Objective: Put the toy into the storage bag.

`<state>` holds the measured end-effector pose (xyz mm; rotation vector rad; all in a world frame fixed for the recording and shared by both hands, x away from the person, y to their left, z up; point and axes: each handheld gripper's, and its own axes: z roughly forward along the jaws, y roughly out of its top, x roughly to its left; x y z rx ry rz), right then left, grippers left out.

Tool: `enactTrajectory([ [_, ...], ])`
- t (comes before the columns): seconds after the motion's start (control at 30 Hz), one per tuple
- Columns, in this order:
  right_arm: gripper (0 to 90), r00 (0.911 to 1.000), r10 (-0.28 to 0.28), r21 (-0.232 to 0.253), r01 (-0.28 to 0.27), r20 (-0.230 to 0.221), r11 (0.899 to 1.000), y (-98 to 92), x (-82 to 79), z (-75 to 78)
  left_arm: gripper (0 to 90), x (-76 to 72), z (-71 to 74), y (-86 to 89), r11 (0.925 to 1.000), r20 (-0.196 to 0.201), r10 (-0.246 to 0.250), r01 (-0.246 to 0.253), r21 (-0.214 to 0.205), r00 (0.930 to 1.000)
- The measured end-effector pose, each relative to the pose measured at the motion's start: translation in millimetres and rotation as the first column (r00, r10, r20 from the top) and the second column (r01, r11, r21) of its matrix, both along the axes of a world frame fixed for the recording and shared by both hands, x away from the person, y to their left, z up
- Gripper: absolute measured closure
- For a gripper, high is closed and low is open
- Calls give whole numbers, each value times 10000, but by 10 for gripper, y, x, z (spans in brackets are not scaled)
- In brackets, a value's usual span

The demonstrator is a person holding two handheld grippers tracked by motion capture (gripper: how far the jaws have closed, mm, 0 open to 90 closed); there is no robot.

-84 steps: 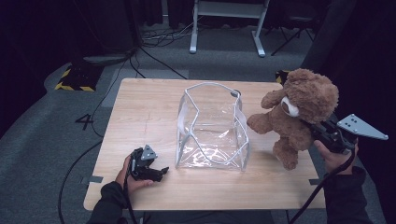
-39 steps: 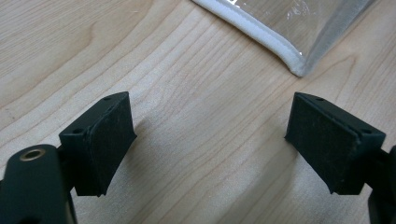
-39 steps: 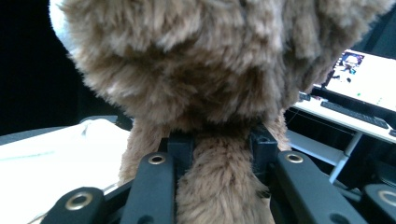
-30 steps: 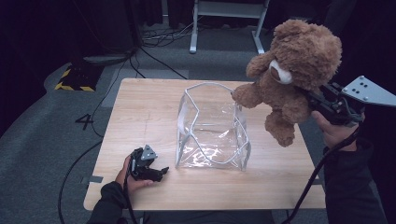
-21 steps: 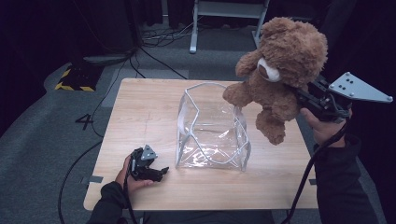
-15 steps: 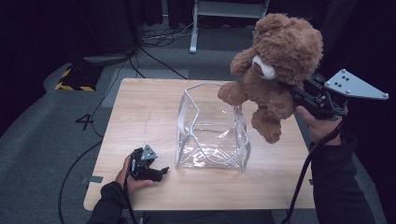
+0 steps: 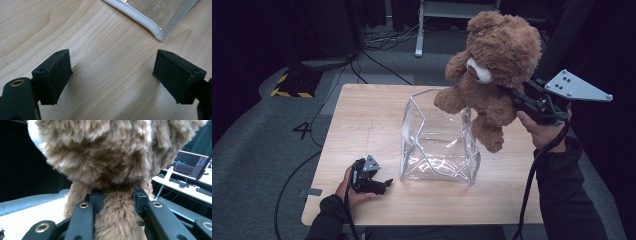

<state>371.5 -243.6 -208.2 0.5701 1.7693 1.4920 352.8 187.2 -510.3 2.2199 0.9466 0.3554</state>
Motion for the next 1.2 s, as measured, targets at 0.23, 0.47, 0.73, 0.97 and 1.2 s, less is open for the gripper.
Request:
enactTrajectory([
  [0.23,697,9997,210,-81,-211,-87,9997,164,33,-3,152,0,0,0,10000,1,-4,4,6,10000],
  [0.47,697,9991,393,-30,-394,-176,9992,339,75,-21,152,0,0,0,10000,1,-1,1,5,10000],
  [0.73,696,9978,556,-149,-562,-372,9983,544,134,-83,152,-1,0,-1,10000,9,4,-4,2,10000],
  [0.97,695,9965,579,-120,-587,-599,9982,663,190,-201,152,-1,0,0,10000,7,4,-4,3,10000],
  [1.2,695,9973,255,21,-254,-688,9997,625,216,-278,152,0,0,0,10000,7,2,-2,5,10000],
])
